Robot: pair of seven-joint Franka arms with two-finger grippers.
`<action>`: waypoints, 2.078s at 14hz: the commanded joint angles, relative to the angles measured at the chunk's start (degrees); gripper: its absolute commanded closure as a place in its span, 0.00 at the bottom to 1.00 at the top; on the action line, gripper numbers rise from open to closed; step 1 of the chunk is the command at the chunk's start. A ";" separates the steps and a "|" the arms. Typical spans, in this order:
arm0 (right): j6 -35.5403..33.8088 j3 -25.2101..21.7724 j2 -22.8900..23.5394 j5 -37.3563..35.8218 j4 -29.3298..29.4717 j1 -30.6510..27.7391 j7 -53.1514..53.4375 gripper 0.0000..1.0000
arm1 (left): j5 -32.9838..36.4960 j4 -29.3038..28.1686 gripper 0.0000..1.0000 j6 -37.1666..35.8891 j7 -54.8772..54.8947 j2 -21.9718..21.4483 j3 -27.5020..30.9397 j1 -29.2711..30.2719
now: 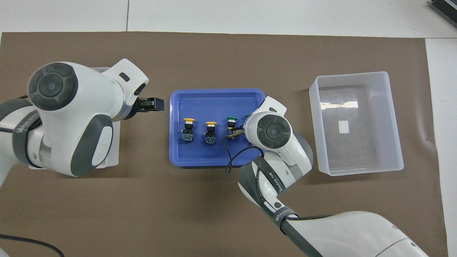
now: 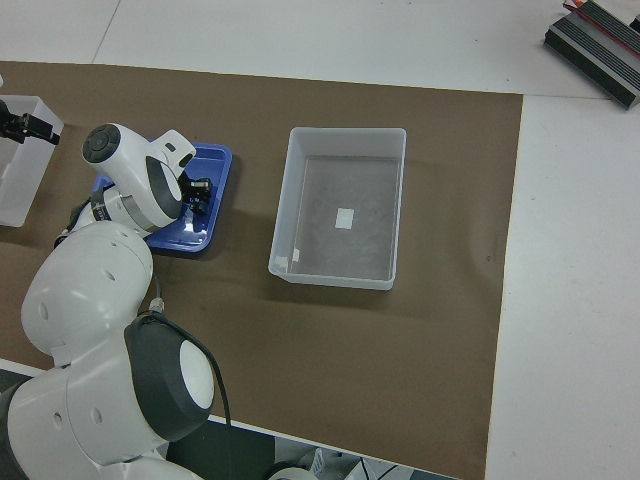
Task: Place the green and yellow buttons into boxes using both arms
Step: 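Grasp the green button with the right gripper while the left gripper approaches, then place the green button in the box while the left gripper grasps yellow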
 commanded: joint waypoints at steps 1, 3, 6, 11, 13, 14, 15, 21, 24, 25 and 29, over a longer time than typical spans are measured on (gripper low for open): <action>1.50 0.11 -0.48 -1.39 -1.17 -0.22 2.03 1.00 | 0.40 -3.31 0.00 5.11 -2.90 0.03 0.74 -2.16; 1.42 0.03 -1.27 -1.39 -1.00 -0.74 1.94 1.00 | 0.31 -3.41 0.00 8.18 -4.04 3.44 0.74 -4.26; 0.37 0.11 -4.78 -1.39 -0.82 -2.41 1.59 1.00 | 0.31 -3.23 0.00 14.86 -6.33 8.02 0.74 -5.86; -5.08 0.11 -11.81 -1.21 -0.91 -9.25 -3.05 1.00 | 0.31 -3.32 0.00 19.54 -6.34 12.42 0.74 -6.82; -7.10 0.11 -14.01 -1.03 -1.00 -12.42 -5.87 1.00 | 0.31 -3.23 0.00 19.71 -6.34 13.30 0.74 -7.43; -7.89 0.11 -14.72 -0.34 -1.09 -14.44 -9.10 1.00 | 0.31 -3.32 0.00 20.49 -6.34 13.65 0.74 -7.61; -7.99 0.11 -14.81 0.10 -1.09 -15.93 -12.70 1.00 | 0.31 -3.40 0.00 21.20 -6.34 13.83 0.74 -7.70; -7.38 0.03 -14.29 4.59 -3.98 -25.08 -20.91 1.00 | 0.31 -3.41 0.00 20.59 -6.51 14.27 0.74 -9.10; -4.15 0.03 -10.60 4.59 -3.81 -26.85 -21.00 1.00 | 0.31 -3.40 0.00 20.59 -6.86 14.36 0.83 -9.55; -1.86 -0.06 -8.68 4.59 -3.81 -27.28 -21.00 1.00 | 0.31 -3.49 0.00 20.50 -6.86 14.27 0.83 -9.55; 4.67 0.02 -2.95 4.50 -3.46 -29.40 -21.09 1.00 | 0.31 -4.20 0.14 20.41 -6.34 14.18 0.83 -9.11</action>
